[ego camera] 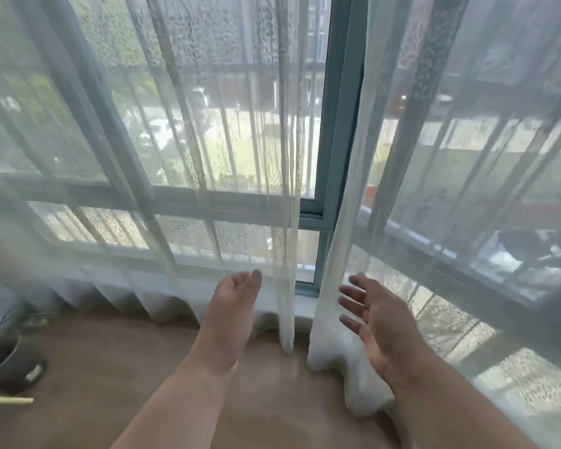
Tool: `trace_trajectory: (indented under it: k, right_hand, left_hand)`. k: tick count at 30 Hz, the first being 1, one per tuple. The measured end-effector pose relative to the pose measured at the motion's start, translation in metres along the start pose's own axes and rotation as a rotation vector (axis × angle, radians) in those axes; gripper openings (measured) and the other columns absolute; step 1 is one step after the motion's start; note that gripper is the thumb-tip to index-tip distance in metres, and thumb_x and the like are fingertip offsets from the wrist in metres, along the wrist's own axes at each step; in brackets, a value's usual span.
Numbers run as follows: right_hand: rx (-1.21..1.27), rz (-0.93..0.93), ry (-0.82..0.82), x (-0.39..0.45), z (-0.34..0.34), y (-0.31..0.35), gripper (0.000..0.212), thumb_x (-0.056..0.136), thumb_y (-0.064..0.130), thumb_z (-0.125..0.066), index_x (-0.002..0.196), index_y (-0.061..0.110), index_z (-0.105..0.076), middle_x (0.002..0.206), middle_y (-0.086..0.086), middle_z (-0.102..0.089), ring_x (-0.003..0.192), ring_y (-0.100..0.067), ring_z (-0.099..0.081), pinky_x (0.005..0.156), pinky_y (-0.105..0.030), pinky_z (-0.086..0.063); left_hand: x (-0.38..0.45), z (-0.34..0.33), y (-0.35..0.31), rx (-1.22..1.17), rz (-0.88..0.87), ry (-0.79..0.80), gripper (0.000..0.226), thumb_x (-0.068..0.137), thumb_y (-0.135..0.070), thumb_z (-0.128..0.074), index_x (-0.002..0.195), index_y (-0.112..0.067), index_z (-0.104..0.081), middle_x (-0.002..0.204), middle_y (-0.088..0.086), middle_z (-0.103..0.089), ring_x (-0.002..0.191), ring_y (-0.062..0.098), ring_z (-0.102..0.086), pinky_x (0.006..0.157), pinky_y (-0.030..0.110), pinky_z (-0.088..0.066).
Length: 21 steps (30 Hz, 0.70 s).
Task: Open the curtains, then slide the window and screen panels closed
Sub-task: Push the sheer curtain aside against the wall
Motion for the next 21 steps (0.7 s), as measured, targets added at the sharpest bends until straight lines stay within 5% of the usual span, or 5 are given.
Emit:
trace_trajectory:
  k: [7,12,14,19,21]
  right_hand:
    - [-0.046,0.085,0.103,0.060,-0.076,0.063,0.016,0.111,0.032,-0.064,0.121,0.025,-0.075,0.128,-0.004,-0.080,0.120,-0.024,-0.074,0.094,-0.045,-0.060]
    - [-0.017,0.140,0.120,0.111,-0.127,0.098,0.013,0.110,0.030,-0.063,0.116,0.028,-0.075,0.114,0.005,-0.086,0.120,-0.020,-0.074,0.097,-0.044,-0.059]
    - [-0.003,0.161,0.123,0.128,-0.143,0.109,0.013,0.110,0.034,-0.064,0.117,0.028,-0.075,0.105,0.012,-0.088,0.118,-0.018,-0.075,0.093,-0.041,-0.059]
    - [-0.031,0.296,0.131,0.167,-0.174,0.141,0.053,0.098,0.044,-0.078,0.144,0.023,-0.065,0.109,0.020,-0.085,0.107,-0.005,-0.079,0.094,-0.036,-0.057]
    - [-0.070,0.335,0.159,0.180,-0.181,0.150,0.077,0.090,0.053,-0.081,0.158,0.026,-0.055,0.132,0.012,-0.079,0.116,-0.007,-0.075,0.105,-0.041,-0.056]
  left_hand:
    - [0.068,0.001,-0.073,-0.028,-0.152,-0.056,0.093,0.074,-0.087,-0.063,0.148,-0.030,-0.058,0.147,-0.014,-0.064,0.135,0.000,-0.056,0.125,0.046,-0.039]
    - [0.137,0.001,-0.106,0.060,-0.214,-0.055,0.102,0.084,-0.076,-0.059,0.148,0.002,-0.040,0.158,0.030,-0.035,0.145,0.053,-0.036,0.124,0.070,-0.035]
    - [0.161,0.003,-0.121,0.103,-0.223,-0.047,0.103,0.086,-0.076,-0.059,0.146,0.005,-0.037,0.158,0.030,-0.028,0.145,0.055,-0.027,0.122,0.070,-0.031]
    - [0.213,0.009,-0.150,0.083,-0.242,-0.068,0.100,0.079,-0.080,-0.060,0.147,-0.006,-0.055,0.157,0.032,-0.043,0.144,0.050,-0.044,0.120,0.061,-0.040]
    - [0.226,0.008,-0.155,0.061,-0.240,-0.076,0.099,0.073,-0.084,-0.060,0.148,-0.020,-0.059,0.155,0.021,-0.057,0.143,0.038,-0.054,0.122,0.054,-0.042]
Point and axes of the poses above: each hand's wrist, its own x-axis towards the middle knuckle, its own z-axis out of the back of the hand, y = z × x, the point moved 1 cm from there along x, towards the middle knuckle
